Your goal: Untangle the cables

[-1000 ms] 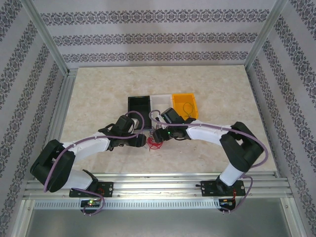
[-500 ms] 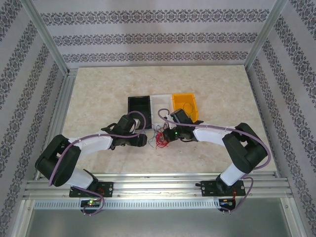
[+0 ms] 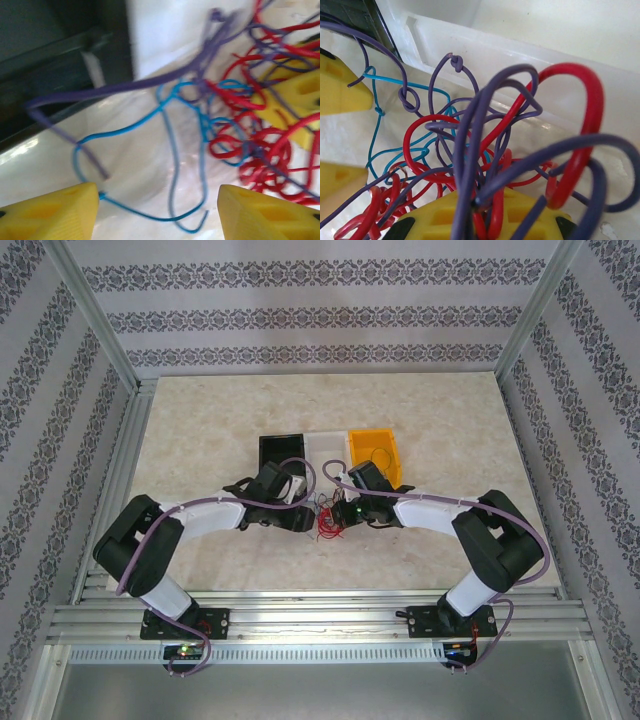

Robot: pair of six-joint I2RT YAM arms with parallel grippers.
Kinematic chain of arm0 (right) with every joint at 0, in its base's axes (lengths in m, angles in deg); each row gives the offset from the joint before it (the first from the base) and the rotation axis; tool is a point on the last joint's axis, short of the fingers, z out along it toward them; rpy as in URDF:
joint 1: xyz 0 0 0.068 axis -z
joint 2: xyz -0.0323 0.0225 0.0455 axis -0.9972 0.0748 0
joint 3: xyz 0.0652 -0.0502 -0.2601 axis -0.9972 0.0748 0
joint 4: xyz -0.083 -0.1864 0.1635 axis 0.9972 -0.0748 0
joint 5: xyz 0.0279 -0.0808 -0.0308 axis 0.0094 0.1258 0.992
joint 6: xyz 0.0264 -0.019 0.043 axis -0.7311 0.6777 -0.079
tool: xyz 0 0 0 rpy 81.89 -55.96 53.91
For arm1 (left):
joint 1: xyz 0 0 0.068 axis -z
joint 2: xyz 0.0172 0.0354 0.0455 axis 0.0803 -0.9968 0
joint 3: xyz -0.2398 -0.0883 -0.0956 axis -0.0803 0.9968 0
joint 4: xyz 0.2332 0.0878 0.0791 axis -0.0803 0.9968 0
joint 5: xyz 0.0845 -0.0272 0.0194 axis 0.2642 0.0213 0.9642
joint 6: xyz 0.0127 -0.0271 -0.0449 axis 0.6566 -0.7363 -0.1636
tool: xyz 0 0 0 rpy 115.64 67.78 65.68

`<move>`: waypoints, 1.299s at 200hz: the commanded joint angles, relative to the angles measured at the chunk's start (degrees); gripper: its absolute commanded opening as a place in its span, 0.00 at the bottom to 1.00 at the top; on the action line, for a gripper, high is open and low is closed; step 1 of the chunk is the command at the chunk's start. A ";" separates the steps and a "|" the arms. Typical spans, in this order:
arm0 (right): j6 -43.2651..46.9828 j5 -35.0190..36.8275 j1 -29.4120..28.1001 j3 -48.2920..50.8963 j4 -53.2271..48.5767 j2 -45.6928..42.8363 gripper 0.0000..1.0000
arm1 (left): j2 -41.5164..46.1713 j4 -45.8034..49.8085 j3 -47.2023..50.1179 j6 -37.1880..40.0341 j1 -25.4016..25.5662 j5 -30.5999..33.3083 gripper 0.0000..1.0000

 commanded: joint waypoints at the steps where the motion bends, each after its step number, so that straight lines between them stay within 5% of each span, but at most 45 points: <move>1: -0.05 -0.37 0.78 1.60 -2.49 -1.31 0.04 | -1.35 1.01 -2.27 3.90 1.08 -0.87 0.63; 99: -1.07 -0.33 2.99 3.94 -2.59 -4.61 0.03 | -9.14 5.86 -6.72 8.81 3.48 2.36 0.50; 117: -1.41 -0.08 3.35 3.81 -2.57 -4.69 0.03 | -10.52 7.27 -7.54 9.24 4.32 3.31 0.37; 145: -1.82 0.12 4.29 3.89 -2.37 -5.31 0.03 | -10.40 8.48 -7.47 8.17 4.34 5.22 0.00; 260: -11.49 7.48 14.36 15.01 -1.41 -13.55 0.02 | 17.76 11.47 -5.24 -5.88 -0.17 37.13 0.00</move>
